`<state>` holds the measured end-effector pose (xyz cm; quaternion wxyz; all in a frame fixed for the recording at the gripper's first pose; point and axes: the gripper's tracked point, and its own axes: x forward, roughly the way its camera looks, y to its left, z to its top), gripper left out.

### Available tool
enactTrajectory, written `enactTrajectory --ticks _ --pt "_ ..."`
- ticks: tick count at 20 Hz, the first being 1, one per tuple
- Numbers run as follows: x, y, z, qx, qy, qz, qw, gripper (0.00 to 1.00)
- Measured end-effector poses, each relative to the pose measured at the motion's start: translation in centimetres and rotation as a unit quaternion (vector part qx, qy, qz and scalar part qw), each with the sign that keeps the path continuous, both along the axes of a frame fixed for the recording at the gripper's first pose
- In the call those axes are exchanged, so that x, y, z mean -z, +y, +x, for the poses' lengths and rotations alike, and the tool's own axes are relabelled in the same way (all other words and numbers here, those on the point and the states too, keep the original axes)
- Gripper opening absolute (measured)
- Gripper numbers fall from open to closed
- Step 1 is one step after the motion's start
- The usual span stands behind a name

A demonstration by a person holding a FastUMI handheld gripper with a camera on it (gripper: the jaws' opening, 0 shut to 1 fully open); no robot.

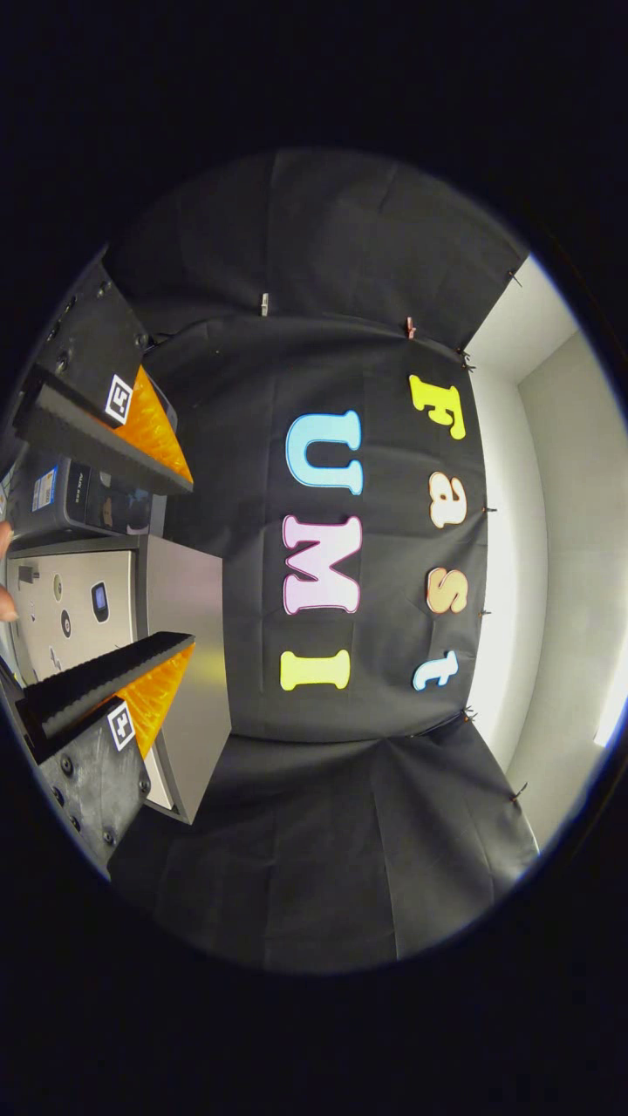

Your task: Put the clothes into the washing machine and then close the washing machine lid.

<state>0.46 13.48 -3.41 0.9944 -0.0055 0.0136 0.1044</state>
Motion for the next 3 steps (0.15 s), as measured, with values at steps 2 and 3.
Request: enactTrajectory --ticks 2,3 --pt "0.58 0.34 -0.01 -0.005 0.006 0.000 1.000 0.99" --pt "0.87 0.20 0.07 -0.003 0.009 -0.001 1.000 0.99"
